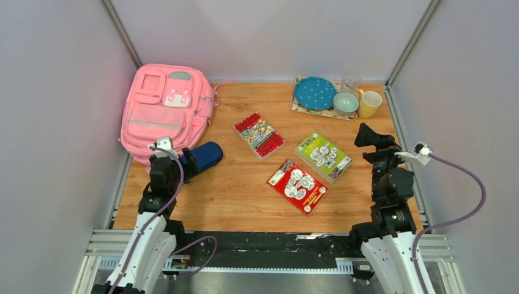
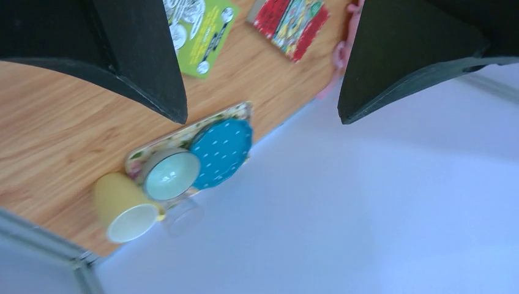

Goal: Pack the student bag
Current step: Adjust the book at the center of the board.

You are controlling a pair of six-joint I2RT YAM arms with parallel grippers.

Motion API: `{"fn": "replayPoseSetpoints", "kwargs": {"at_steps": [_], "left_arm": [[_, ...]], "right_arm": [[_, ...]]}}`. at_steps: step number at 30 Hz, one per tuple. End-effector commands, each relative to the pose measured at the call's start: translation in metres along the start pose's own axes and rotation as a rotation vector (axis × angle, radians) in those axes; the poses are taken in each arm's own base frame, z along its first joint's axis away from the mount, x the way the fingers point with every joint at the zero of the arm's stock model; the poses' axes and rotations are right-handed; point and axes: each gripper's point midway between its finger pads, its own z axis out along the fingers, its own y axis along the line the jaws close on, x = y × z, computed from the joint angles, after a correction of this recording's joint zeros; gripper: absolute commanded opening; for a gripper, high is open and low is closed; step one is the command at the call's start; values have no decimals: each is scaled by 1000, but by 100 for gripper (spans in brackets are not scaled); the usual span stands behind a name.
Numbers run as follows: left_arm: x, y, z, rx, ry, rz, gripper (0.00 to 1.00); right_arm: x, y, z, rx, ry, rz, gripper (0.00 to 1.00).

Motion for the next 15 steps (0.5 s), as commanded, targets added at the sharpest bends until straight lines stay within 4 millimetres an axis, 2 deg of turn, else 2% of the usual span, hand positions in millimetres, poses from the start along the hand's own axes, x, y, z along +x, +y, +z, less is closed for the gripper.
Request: {"fn": "replayPoseSetpoints", "kwargs": {"at_steps": [1,3,4,5,6,7,8,9,10,12,13,14,15], "left_arm": [[-23,6,-14,-85,29,-71,93],[-19,-7,-17,7,70,3,93],[-21,-12,-19,38,63,14,93],[-13,-10,-22,31,102,14,93],[-11,-7,-24,-4,118,-38,93],[-12,1,-27,-56,128,-60,99],[0,15,-34,-135,174,-54,99],[1,19,-34,-146,179,-22,99],[2,20,-36,-143,185,-7,99],[7,11,-37,-75,207,28,99],[9,9,-37,-61,209,31,99],[12,9,-37,-60,219,35,99],[13,11,-38,-65,222,45,99]], "right_arm": [[66,19,-28,-197,269,124,99],[76,23,-28,-207,347,61,99],[78,39,-22,-227,428,14,99],[94,27,-25,-177,532,-77,99],[98,26,-23,-145,590,-116,99],[88,36,-17,-130,604,-142,99],[111,19,-19,-55,724,-213,99],[118,20,-20,-58,757,-246,99],[124,33,-24,-90,770,-294,98],[146,41,-32,-115,811,-406,98],[160,58,-44,-169,816,-477,98],[162,74,-44,-203,797,-500,99],[176,79,-45,-204,811,-548,98]]}}
